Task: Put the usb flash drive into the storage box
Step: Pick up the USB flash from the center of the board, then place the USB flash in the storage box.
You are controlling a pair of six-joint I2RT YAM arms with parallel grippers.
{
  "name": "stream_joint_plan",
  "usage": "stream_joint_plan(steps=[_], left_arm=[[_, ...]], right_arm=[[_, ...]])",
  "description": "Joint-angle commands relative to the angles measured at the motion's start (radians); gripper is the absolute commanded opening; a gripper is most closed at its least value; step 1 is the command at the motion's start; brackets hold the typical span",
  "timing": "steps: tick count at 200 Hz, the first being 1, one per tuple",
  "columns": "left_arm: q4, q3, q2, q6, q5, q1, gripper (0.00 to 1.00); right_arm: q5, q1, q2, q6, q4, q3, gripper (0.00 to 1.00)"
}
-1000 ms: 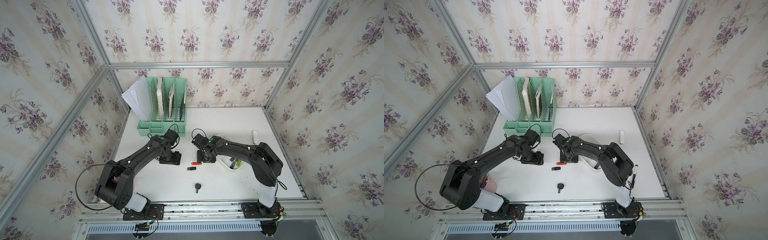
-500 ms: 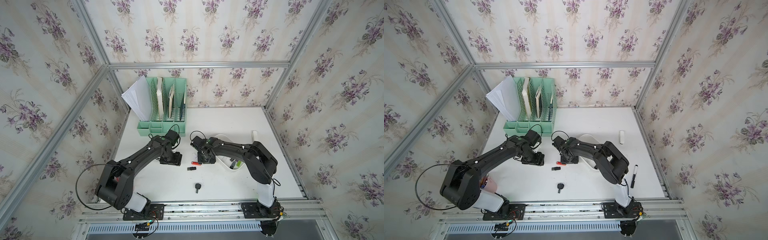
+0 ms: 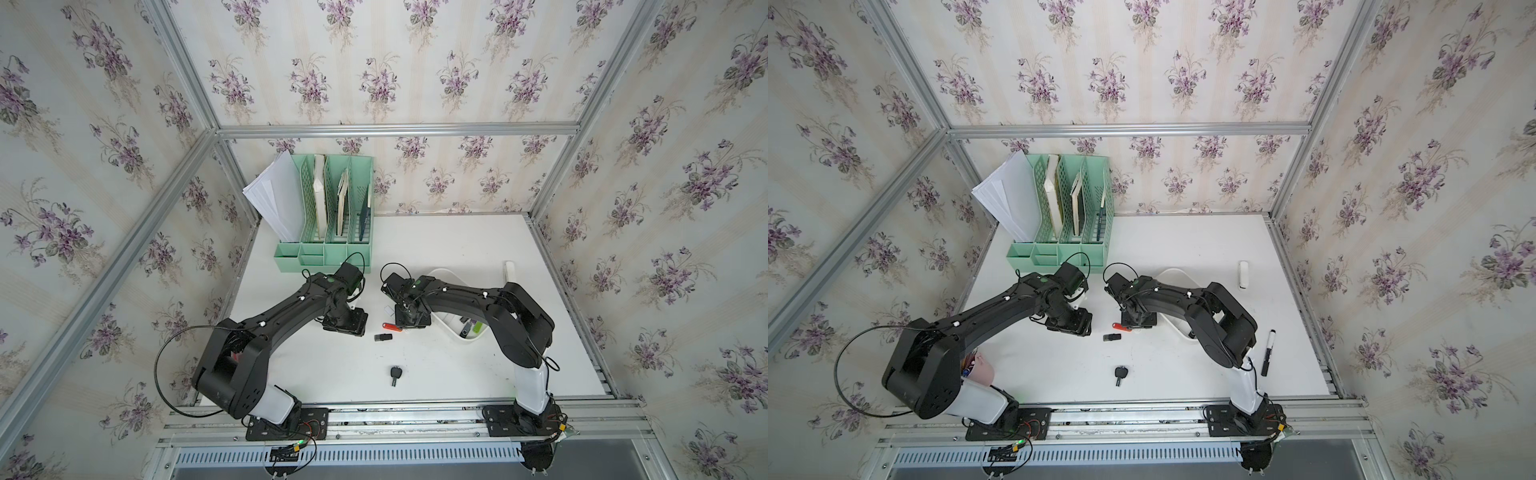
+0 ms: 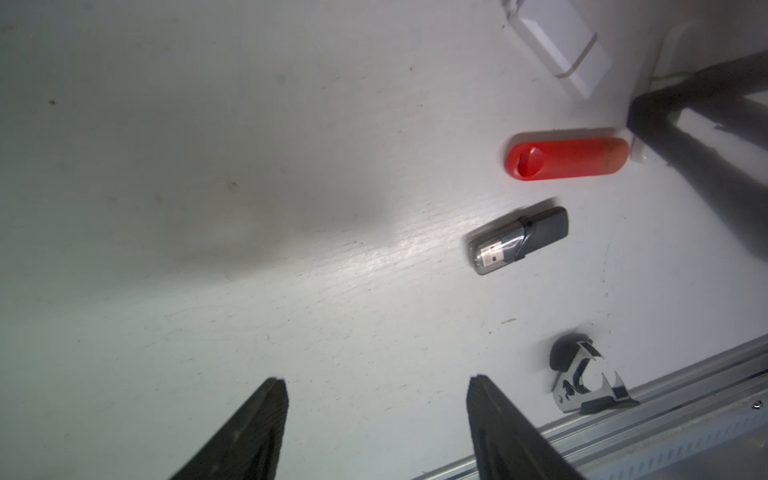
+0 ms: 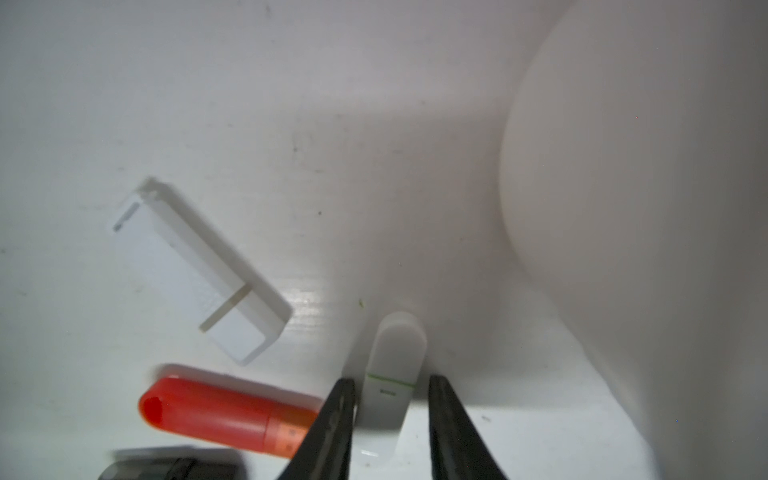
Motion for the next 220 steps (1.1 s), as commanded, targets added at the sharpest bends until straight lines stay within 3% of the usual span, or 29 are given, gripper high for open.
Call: stream_joint_plan(steps=[1,66,128,181,220], left_arm=[[0.012,-0.003,0.008,0.013,0.009,-0.013,0.73],[0.014,-0.008,0.019,0.009,0.004,-0.028,0.73],[0.010,0.004,0.031,0.020,0.004,-0.035,0.73],[0.005,0.049,0.075,0.037,0.004,-0.057,0.73],[-0.002,0.128,0.159,0.069,-0.005,-0.097,0.73]], right_arm=[[-0.032,0.000,0.003,-0.003,0.016,-0.011,0.27],[-0.042,0.001,-0.013,-0.004,0.016,-0.004,0.20],[0.015,-0.003,-0.132,0.000,-0.074,0.077,0.19],[0.083,-0.082,-0.271,-0.030,-0.197,0.136,0.18],[0.093,-0.200,-0.367,-0.073,-0.204,0.066,0.17]])
